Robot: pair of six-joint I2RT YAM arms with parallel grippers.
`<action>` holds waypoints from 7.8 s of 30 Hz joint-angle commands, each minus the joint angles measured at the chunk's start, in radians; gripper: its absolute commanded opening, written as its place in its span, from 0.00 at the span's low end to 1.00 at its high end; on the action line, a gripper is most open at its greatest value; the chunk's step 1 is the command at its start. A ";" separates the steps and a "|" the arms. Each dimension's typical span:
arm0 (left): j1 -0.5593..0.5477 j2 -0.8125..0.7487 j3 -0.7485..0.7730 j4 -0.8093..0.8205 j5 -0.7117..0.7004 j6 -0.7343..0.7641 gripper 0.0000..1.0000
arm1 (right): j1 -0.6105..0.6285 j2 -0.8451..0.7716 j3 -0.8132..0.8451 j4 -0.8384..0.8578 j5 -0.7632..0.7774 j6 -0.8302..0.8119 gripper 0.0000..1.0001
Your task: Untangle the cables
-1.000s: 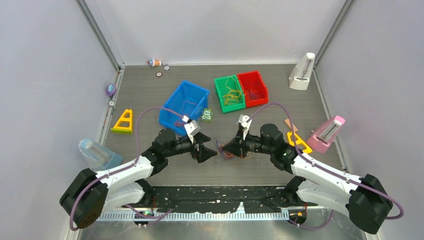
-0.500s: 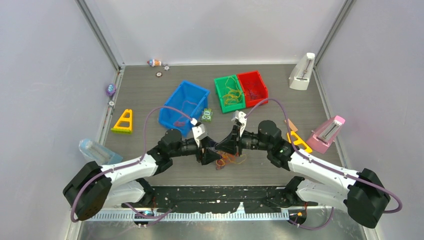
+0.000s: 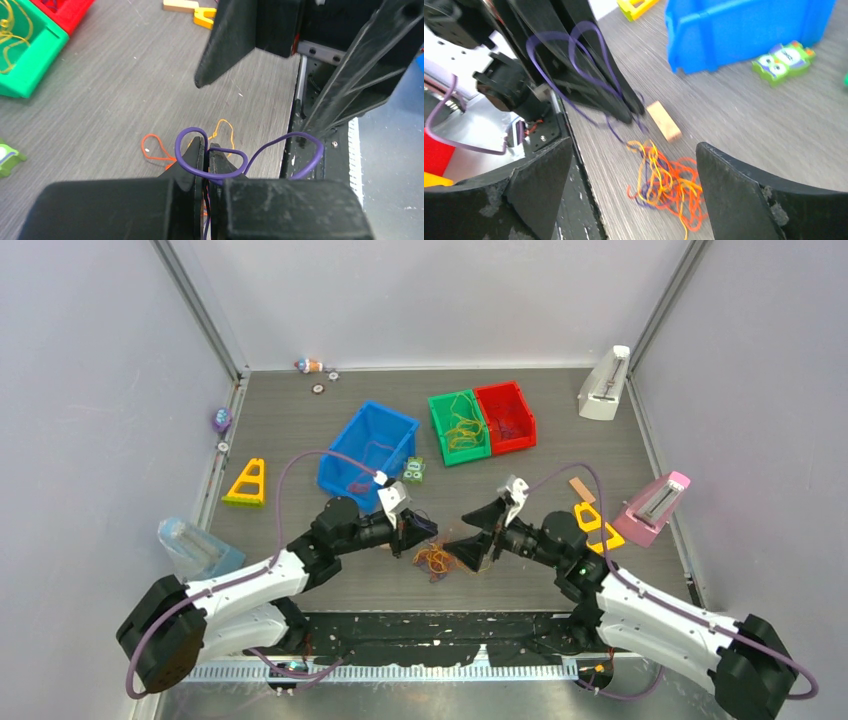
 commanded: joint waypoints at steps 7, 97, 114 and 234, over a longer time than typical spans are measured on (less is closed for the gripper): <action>0.002 -0.097 0.161 -0.183 -0.058 -0.041 0.00 | 0.005 0.005 -0.165 0.153 0.119 0.063 0.96; 0.117 -0.035 0.339 -0.627 -0.360 -0.081 0.99 | -0.083 0.499 0.455 -0.608 0.474 0.186 0.95; 0.117 -0.235 0.047 -0.392 -0.357 -0.035 0.98 | 0.003 0.923 0.686 -0.809 0.780 0.228 0.95; -0.007 0.792 0.856 -0.590 -0.401 -0.029 0.00 | -0.520 1.481 1.704 -0.997 0.522 -0.139 0.15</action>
